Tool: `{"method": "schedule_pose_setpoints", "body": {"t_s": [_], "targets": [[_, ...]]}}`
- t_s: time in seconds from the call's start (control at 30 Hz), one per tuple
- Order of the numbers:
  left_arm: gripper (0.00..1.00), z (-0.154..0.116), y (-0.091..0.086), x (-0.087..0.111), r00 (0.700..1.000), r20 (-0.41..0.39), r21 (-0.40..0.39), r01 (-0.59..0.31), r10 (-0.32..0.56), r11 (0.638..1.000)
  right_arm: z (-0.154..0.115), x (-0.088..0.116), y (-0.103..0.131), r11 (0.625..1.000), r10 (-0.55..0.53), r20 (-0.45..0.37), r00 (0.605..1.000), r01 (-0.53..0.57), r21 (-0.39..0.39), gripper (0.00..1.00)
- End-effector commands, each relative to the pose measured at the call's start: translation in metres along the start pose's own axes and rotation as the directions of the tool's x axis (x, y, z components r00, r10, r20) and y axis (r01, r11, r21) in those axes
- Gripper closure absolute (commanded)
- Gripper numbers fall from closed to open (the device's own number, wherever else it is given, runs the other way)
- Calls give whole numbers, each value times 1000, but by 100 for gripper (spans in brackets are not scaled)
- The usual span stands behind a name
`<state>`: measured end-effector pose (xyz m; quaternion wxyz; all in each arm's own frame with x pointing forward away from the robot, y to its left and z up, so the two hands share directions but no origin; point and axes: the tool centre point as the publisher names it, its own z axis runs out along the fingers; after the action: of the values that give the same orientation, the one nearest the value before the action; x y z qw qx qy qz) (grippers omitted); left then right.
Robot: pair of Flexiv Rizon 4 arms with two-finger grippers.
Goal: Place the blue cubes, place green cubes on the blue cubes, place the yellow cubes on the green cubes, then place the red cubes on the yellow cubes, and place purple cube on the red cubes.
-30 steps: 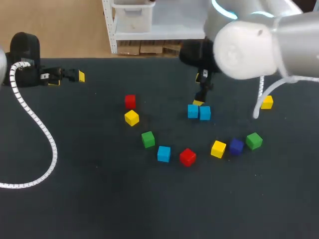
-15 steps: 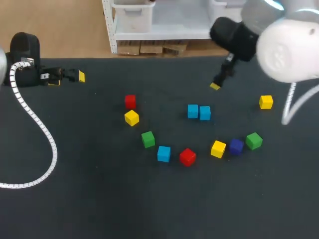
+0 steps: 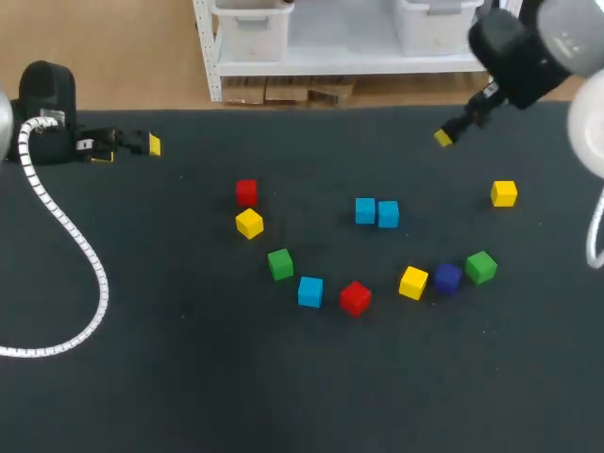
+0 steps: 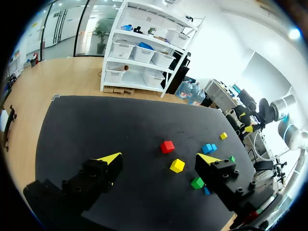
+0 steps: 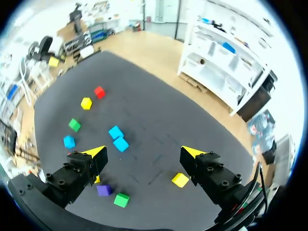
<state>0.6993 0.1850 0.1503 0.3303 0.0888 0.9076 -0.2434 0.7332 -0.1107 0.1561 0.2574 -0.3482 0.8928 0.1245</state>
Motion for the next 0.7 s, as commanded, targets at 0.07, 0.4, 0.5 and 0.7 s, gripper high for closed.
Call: {"method": "schedule_pose_setpoints", "body": {"t_s": [0.07,0.4,0.5,0.7], "targets": [[0,0,0,0,1000,0,0,0,0,1000,-13,14,-8,998,57,166,985,-61,18,0],[0,0,0,0,1000,0,0,0,0,1000,-28,24,-17,993,96,236,967,-109,42,0],[0,0,0,0,1000,0,0,0,0,1000,-28,25,-18,992,103,234,967,-119,52,0],[0,0,0,0,1000,0,0,0,0,1000,-28,26,-20,990,117,223,968,-133,55,0]]}}
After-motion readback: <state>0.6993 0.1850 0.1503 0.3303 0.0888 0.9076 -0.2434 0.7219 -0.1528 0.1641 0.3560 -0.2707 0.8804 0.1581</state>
